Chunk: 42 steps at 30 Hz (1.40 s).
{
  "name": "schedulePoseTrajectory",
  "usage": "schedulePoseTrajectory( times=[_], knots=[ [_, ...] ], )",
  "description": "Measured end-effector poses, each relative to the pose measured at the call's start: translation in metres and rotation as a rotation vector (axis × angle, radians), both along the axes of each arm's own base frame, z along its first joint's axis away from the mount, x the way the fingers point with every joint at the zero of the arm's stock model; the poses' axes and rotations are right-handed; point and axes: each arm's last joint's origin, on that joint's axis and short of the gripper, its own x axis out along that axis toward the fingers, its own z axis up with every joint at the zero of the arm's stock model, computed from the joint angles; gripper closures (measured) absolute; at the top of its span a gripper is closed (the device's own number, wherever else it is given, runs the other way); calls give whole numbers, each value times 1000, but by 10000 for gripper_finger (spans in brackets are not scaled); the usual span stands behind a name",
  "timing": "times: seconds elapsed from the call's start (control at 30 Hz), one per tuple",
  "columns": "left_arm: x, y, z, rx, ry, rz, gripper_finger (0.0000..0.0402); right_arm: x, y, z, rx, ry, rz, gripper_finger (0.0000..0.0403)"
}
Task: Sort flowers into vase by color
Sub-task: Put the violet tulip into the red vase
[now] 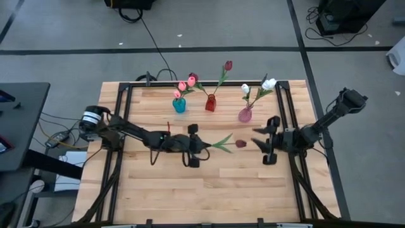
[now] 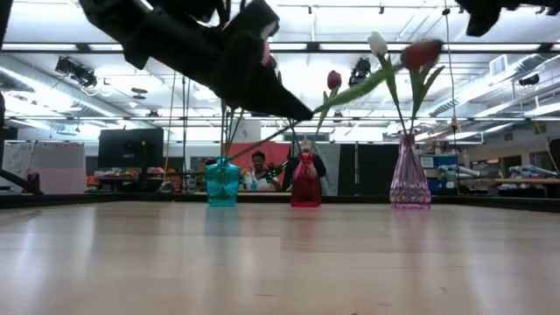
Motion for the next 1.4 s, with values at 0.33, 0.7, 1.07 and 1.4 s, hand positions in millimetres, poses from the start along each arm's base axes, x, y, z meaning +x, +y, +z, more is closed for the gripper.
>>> schedulePoseTrajectory(
  times=[0.33, 0.7, 1.07, 1.4],
  knots=[
    [-10, 1, 8, 91, -49, -27, 397, 42, -21, 12, 142, 92, -125, 218],
    [-10, -2, 14, 120, -143, -71, 396, 62, -25, 10, 240, 152, -234, 218],
    [-44, 11, 1, 103, -178, -70, 396, 84, -20, 30, 318, 336, -161, 218],
    [-82, 17, 21, 116, -240, -71, 396, 127, -6, 18, 301, 430, -165, 218]
  ],
)
